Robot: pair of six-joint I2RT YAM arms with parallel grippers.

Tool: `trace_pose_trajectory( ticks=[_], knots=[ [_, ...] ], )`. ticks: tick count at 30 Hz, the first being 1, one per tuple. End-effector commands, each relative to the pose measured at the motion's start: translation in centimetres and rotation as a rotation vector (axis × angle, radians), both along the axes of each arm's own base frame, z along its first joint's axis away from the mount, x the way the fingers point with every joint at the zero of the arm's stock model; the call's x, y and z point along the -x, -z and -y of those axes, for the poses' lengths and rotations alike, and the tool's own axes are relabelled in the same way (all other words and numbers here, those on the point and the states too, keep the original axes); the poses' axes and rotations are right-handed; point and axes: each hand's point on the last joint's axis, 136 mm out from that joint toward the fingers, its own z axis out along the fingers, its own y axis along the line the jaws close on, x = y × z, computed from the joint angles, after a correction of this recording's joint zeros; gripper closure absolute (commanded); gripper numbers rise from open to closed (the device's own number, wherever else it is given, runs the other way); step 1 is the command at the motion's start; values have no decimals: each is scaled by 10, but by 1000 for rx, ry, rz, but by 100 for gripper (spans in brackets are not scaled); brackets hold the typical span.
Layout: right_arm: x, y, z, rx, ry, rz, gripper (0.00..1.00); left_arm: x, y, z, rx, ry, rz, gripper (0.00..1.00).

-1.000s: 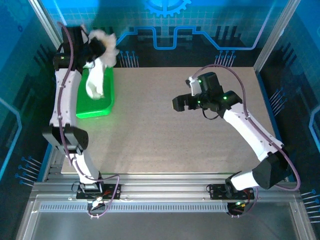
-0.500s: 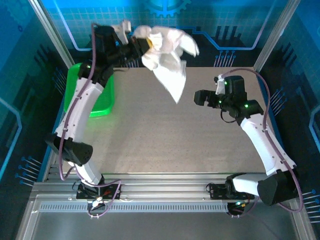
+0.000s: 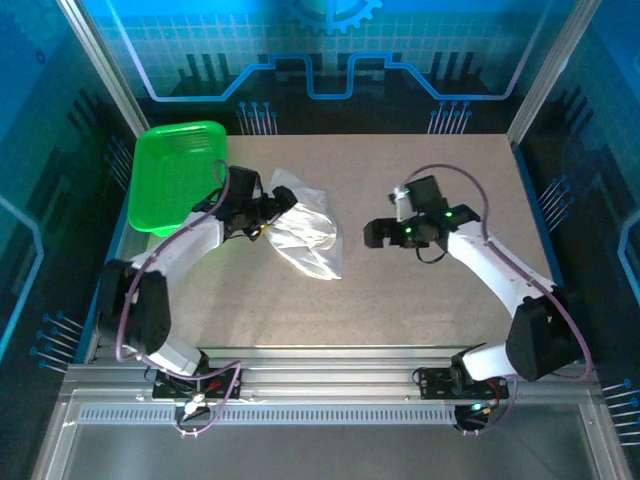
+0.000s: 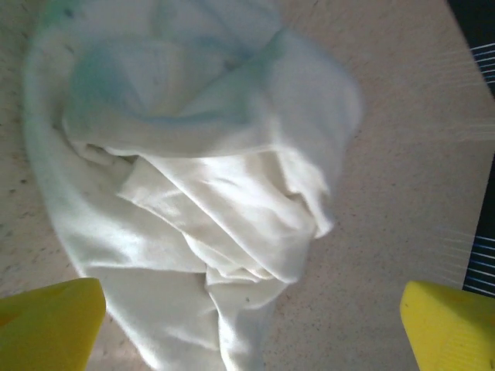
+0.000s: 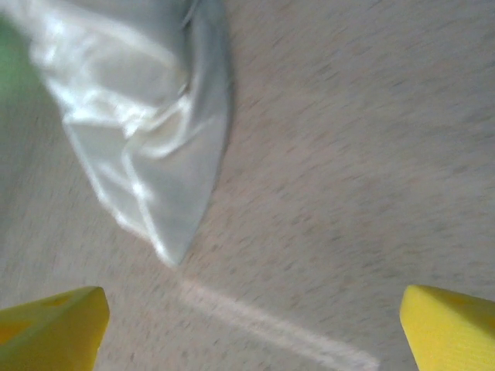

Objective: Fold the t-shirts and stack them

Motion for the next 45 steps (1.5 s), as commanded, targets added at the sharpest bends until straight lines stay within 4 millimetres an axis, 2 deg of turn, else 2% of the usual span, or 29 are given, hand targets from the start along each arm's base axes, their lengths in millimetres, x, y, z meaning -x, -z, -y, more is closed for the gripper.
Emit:
trace_pose_trajectory(
  ticks=[1, 4, 8, 11, 14, 19, 23, 28, 31, 32, 36, 38, 40, 43, 45],
  knots=[
    [29, 12, -36, -16, -151, -85, 4, 18, -42, -24, -91, -33, 51, 1],
    [38, 33, -60, -33, -197, -138, 8, 43, -22, -28, -101, -17, -16, 1],
    [38, 58, -87, -50, -226, -200, 15, 74, 22, -30, -103, 4, -136, 1],
    [34, 75, -100, -61, -223, -249, 21, 82, 51, -24, -75, 30, -188, 5],
    [26, 86, -105, -62, -189, -258, 26, 77, 69, -15, -48, 52, -206, 10],
    [14, 98, -111, -65, -153, -266, 33, 60, 80, -3, -34, 75, -191, 15],
    [6, 107, -116, -64, -131, -279, 40, 46, 98, 4, -29, 78, -218, 20],
    [0, 117, -118, -41, -119, -298, 57, 25, 119, 11, -33, 81, -238, 29],
    [-4, 118, -115, -23, -104, -295, 67, 15, 129, 13, -50, 88, -250, 40],
    [-7, 118, -113, -16, -96, -293, 72, 13, 133, 14, -58, 94, -258, 46],
    [-16, 103, -101, -34, -47, -270, 96, 8, 135, 10, -105, 113, -268, 88],
    [-23, 88, -91, -46, -13, -236, 100, 7, 125, 5, -124, 111, -246, 100],
    [-28, 71, -80, -59, 16, -201, 100, 4, 110, 1, -141, 110, -208, 100],
    [-37, 33, -67, -96, 44, -128, 100, -1, 86, -5, -166, 112, -154, 100],
    [-43, 8, -58, -119, 58, -85, 100, -5, 62, -7, -162, 104, -102, 100]
  ],
)
